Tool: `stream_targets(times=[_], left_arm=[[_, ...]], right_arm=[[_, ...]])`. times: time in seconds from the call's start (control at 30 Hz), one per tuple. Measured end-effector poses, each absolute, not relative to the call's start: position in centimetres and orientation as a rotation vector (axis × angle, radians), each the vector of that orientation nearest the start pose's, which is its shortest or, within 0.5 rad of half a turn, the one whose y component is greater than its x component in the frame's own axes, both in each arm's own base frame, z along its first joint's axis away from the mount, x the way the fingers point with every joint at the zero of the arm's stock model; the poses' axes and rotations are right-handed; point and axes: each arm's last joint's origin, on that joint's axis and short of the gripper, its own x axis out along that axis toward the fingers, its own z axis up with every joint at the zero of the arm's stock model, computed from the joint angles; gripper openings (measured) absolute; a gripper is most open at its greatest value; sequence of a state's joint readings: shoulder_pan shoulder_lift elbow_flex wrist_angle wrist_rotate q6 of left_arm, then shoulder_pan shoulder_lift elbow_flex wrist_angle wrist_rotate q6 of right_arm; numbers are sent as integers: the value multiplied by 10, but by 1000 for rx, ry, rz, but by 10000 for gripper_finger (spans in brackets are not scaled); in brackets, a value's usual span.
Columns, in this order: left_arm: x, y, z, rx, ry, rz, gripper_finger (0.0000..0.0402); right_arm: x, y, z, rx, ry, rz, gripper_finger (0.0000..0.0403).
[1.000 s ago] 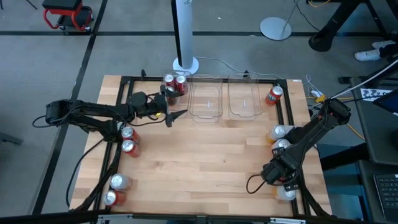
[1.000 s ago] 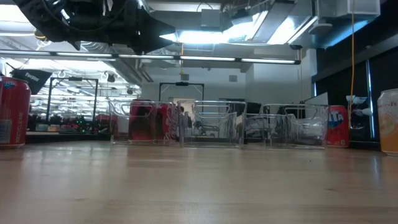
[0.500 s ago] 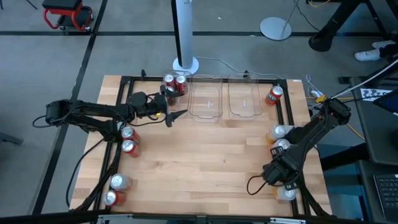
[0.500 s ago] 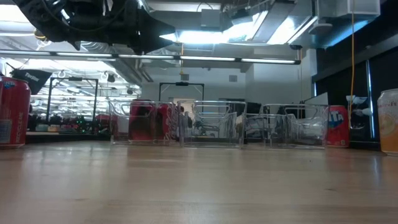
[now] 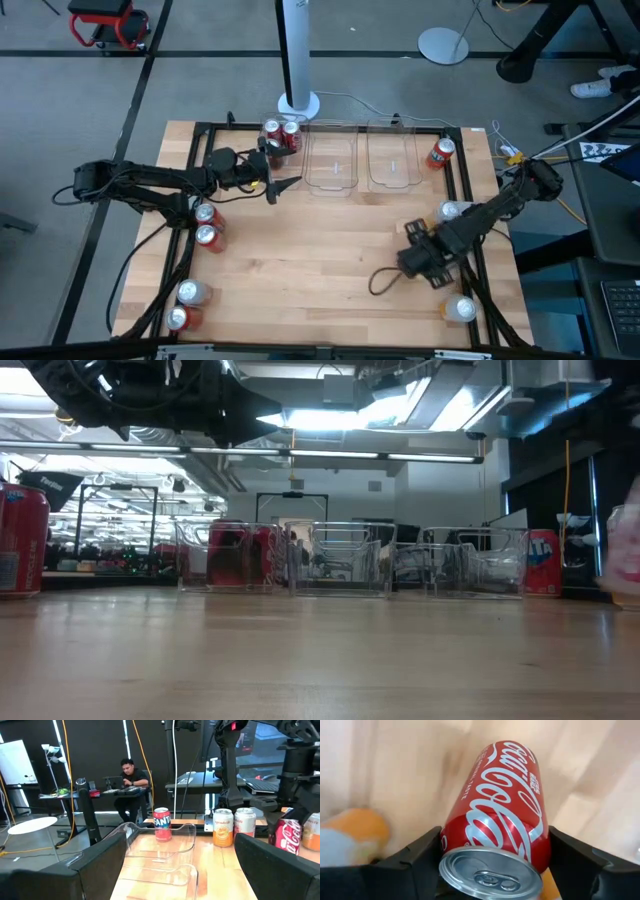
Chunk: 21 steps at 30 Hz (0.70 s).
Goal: Sort soda cans
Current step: Move the middle right red soda can to the center of the table
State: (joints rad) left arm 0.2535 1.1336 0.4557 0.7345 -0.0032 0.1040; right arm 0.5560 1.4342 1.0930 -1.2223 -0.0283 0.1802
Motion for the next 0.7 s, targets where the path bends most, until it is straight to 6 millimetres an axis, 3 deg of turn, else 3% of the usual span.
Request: stream_targets(times=[0.37, 0.7], left_arm=[[226, 59, 241, 110, -43, 260, 359], [226, 59, 241, 110, -36, 260, 359]], right_arm=[[267, 80, 253, -362, 1542, 453, 291], [308, 35, 233, -344, 1628, 508, 300]])
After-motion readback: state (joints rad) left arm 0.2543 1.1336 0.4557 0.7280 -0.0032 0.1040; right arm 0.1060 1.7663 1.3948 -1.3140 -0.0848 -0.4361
